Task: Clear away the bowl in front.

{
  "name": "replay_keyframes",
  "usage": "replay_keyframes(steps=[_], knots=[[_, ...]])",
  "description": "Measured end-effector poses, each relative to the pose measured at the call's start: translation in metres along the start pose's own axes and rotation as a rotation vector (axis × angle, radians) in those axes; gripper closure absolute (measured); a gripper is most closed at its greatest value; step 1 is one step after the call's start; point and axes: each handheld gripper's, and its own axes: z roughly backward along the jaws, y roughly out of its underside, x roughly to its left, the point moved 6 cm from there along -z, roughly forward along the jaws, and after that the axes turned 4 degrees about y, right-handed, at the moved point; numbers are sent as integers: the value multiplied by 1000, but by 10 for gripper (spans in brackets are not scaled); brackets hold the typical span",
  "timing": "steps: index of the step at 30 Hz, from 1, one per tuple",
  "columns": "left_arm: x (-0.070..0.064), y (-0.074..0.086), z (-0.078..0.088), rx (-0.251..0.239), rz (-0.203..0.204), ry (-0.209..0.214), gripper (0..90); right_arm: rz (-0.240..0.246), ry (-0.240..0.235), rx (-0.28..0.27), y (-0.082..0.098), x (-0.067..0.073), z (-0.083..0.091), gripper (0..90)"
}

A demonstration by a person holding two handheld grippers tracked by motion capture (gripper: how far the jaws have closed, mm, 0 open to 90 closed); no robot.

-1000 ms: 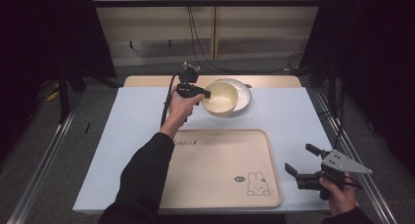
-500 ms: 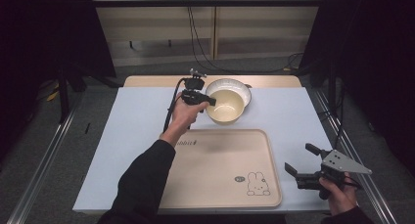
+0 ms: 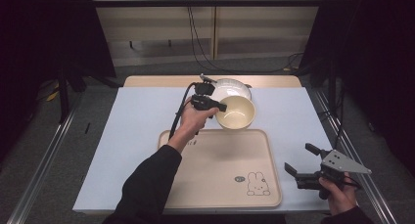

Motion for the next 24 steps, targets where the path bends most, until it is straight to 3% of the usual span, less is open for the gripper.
replay_keyframes(steps=[12,16,17,24], knots=[[-17,5,-18,46,-33,14,834,2,-3,-5,0,0,-1,8],[-20,9,-28,62,-37,16,834,1,-5,-5,0,0,-1,8],[-23,9,-32,46,-13,18,834,2,-2,0,0,0,-1,8],[-28,15,-50,89,-37,19,834,3,-4,0,0,0,-1,7]])
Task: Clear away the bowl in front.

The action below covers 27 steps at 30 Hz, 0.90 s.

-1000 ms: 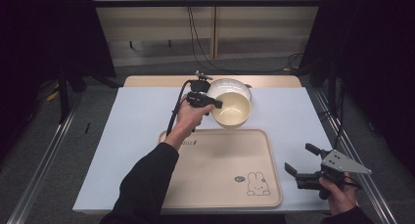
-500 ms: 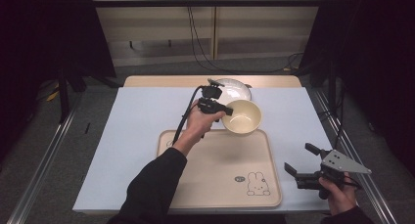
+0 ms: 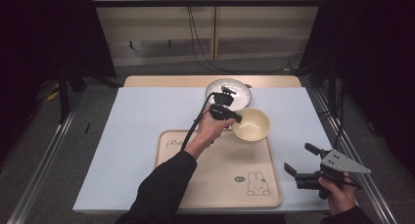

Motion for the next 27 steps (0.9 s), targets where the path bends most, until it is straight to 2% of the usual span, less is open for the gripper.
replay_keyframes(steps=[4,8,10,12,13,18,19,20,24,27], knots=[[-2,1,-9,8,7,5,834,0,0,1,0,0,0,7],[-4,3,-19,25,-2,-4,834,1,1,-1,0,0,-1,7],[-4,5,-23,33,-6,6,834,-1,3,2,0,0,0,7],[-4,7,-29,42,-5,-4,833,3,-1,-1,0,0,-1,7],[-5,8,-31,45,-3,6,834,2,1,-1,0,0,-1,7],[-4,11,-36,49,-10,-8,832,6,2,-2,0,0,-1,7],[-4,11,-39,45,12,-5,832,6,4,-2,0,0,-1,7],[-1,13,-42,59,-6,-20,833,6,-3,-1,0,0,-1,7],[-1,14,-43,58,11,-4,833,8,3,-1,0,0,-1,7],[0,14,-44,65,-5,-16,833,5,1,3,1,1,-1,7]])
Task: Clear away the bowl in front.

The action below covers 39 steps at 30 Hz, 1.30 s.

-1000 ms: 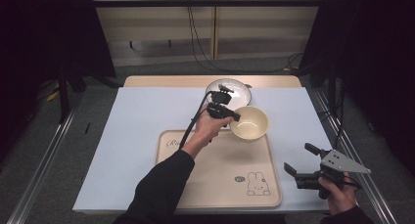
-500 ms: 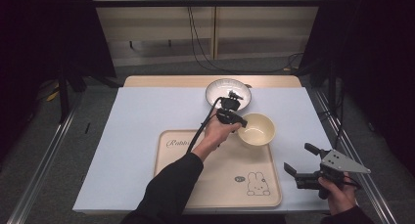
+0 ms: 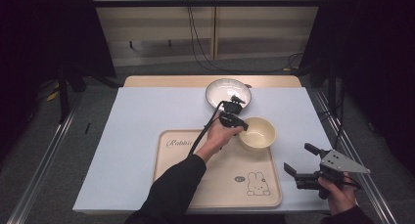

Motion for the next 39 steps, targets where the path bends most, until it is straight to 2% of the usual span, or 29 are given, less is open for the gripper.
replay_keyframes(steps=[5,6,7,12,13,14,17,18,19,21,24,25,26,27,28,29,30,31,32,34,36,37,38,39], knots=[[-1,0,-2,-14,3,-1,829,5,4,-4,0,0,0,7],[-3,-1,-3,-40,7,-5,825,2,1,0,0,0,0,7],[-3,0,-4,-32,-18,-11,823,4,2,0,0,0,0,7],[-1,2,-4,-44,-39,-6,787,7,7,-5,0,-1,0,8],[-1,2,-5,-61,-29,-12,747,8,6,-4,0,-1,0,8],[1,2,-4,-65,-44,-18,691,4,-2,-1,0,0,0,7],[1,2,-4,-91,-43,-15,622,4,0,-1,0,0,0,7],[2,3,-4,-97,-68,-23,582,2,0,0,0,0,0,8],[3,3,-4,-112,-72,-28,544,3,1,-1,0,0,0,7],[4,3,-3,-107,-79,-36,424,8,6,-5,0,-1,0,7],[4,2,-1,-131,-100,-55,277,3,0,0,0,0,0,7],[4,0,-1,-153,-99,-67,277,4,-1,-1,0,0,0,7],[4,0,-1,-155,-96,-70,163,9,6,-5,0,-1,0,7],[5,-1,0,-160,-101,-60,163,9,6,-5,0,-1,0,7],[4,-1,0,-172,-103,-64,78,5,2,-2,0,0,0,7],[5,-2,1,-175,-100,-74,78,5,2,-2,0,0,0,7],[5,-3,2,-196,-100,-78,12,8,4,-5,0,0,0,7],[5,-3,2,-196,-100,-78,32,8,4,-5,0,0,0,7],[5,-2,4,-191,-122,-78,32,7,3,-5,0,0,0,8],[5,-2,6,-203,-107,-73,31,5,1,-2,0,0,0,7],[4,-2,11,-230,-131,-58,29,5,-2,0,0,0,0,7],[4,-2,11,-230,-131,-58,31,5,-2,0,0,0,0,7],[3,-2,16,-260,-146,-60,24,3,-1,0,0,0,0,7],[3,-2,16,-260,-146,-60,22,3,-1,0,0,0,0,7]])
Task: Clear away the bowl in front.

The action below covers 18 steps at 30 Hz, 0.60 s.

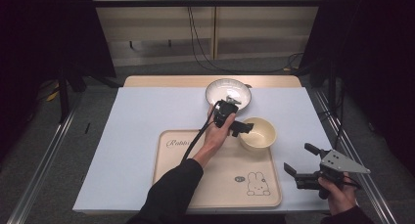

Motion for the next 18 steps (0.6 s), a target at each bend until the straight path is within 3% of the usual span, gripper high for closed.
replay_keyframes(steps=[2,4,13,18], knots=[[1,0,5,-14,-19,-10,30,-2,-3,1,0,0,0,7],[1,-1,15,-30,-63,-23,21,-3,1,3,0,0,0,7],[4,1,43,-117,-65,-17,23,-2,0,4,0,0,-1,7],[10,4,60,-146,-72,-56,23,-2,1,5,0,0,-1,7]])
